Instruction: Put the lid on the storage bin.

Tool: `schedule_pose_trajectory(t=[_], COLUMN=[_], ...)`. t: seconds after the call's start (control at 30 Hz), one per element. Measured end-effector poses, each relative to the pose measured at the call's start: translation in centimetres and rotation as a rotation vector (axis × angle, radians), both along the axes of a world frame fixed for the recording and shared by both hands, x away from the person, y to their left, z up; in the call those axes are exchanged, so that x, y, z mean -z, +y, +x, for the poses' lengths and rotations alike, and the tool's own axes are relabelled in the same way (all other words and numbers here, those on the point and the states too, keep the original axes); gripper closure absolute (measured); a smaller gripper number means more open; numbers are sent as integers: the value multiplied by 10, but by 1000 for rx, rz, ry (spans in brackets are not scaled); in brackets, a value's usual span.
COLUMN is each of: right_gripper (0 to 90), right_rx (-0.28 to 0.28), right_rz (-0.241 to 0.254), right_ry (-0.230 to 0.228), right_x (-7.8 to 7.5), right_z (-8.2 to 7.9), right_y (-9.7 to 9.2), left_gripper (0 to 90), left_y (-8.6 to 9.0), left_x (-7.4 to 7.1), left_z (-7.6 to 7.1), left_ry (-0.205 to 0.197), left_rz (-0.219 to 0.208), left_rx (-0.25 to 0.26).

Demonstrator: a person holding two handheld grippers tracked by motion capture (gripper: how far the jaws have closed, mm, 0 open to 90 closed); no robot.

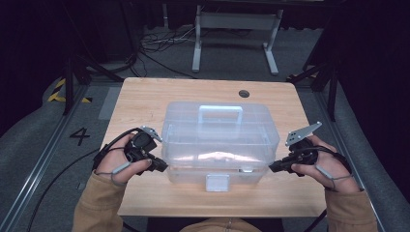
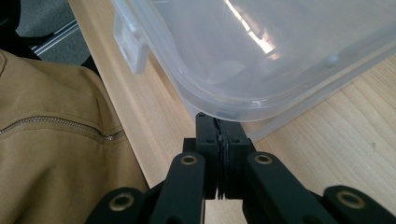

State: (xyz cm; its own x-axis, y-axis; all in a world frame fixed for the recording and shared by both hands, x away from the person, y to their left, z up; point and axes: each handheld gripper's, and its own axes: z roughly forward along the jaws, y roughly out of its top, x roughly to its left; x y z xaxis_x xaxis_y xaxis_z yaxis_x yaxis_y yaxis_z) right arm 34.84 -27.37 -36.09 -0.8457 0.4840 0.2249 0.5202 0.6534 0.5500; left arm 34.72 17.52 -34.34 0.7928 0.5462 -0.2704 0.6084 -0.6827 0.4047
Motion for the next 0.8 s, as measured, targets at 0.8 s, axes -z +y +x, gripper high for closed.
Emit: schedule_pose_trajectory(t=[0.8], right_gripper=[885], right_rx=[-17], right_rz=[-46], right_ry=[51], right_x=[10], right_z=[3], right_y=[5], left_gripper=[835], left_y=[-3], left_x=[10], left_z=[3], left_ry=[29], left_rz=[53], left_rx=[32])
